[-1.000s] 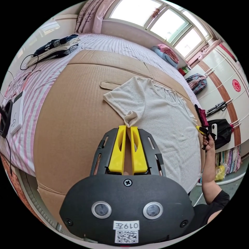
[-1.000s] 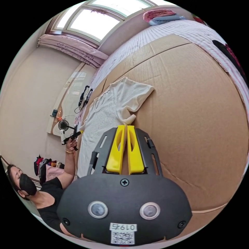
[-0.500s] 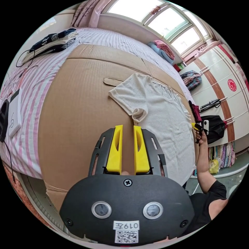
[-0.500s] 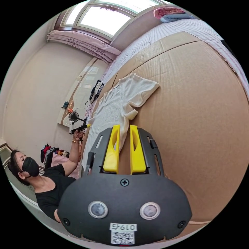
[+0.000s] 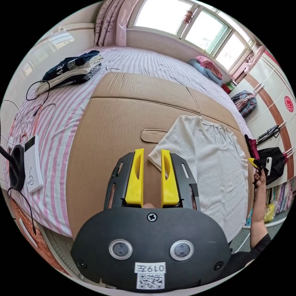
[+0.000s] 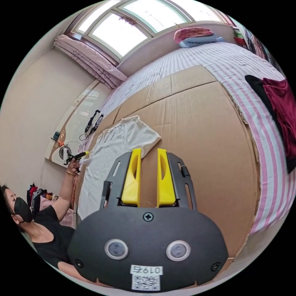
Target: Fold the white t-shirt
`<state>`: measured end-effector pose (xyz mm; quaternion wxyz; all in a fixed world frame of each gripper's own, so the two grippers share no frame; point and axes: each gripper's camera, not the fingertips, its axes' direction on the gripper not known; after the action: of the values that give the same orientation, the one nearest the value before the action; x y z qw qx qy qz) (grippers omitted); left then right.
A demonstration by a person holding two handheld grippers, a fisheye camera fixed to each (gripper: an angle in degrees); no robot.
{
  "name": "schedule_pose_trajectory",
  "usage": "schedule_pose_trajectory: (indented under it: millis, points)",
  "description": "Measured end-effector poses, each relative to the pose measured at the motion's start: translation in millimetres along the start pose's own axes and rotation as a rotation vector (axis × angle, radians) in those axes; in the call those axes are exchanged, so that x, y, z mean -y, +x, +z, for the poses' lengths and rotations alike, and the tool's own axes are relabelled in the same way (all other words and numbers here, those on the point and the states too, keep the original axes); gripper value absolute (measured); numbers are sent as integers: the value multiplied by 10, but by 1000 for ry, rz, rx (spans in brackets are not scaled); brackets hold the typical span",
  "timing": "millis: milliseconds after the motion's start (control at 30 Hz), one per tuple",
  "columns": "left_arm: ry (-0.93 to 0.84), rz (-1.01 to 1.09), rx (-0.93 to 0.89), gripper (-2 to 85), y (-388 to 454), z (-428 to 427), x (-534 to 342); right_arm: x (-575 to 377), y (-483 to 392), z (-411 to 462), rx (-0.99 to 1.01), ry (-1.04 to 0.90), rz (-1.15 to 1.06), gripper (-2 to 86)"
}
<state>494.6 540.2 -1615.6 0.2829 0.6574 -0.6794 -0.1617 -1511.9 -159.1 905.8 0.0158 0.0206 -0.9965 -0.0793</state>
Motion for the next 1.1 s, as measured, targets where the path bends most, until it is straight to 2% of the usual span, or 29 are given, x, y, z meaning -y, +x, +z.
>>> schedule_pose_trajectory:
  millis: [233,633,767,867,967,1100]
  points:
    - [-61,26,76,28,191,127,60,141,-183,243,-43,-28,-14,83]
    - [-48,35,149,13,333,123,82,47,-535,562,-98,-32,-25,-2]
    - [-22,51,151,14,355,122,32,-21,-630,658,-203,4,-9,-4]
    - [0,67,158,16,387,119,-11,-153,-882,723,-315,59,-119,-1]
    - [9,91,170,19,448,122,-30,-236,-1156,928,-394,8,-238,13]
    - [26,121,187,24,541,126,-74,-239,-1261,1177,-501,-59,-228,49]
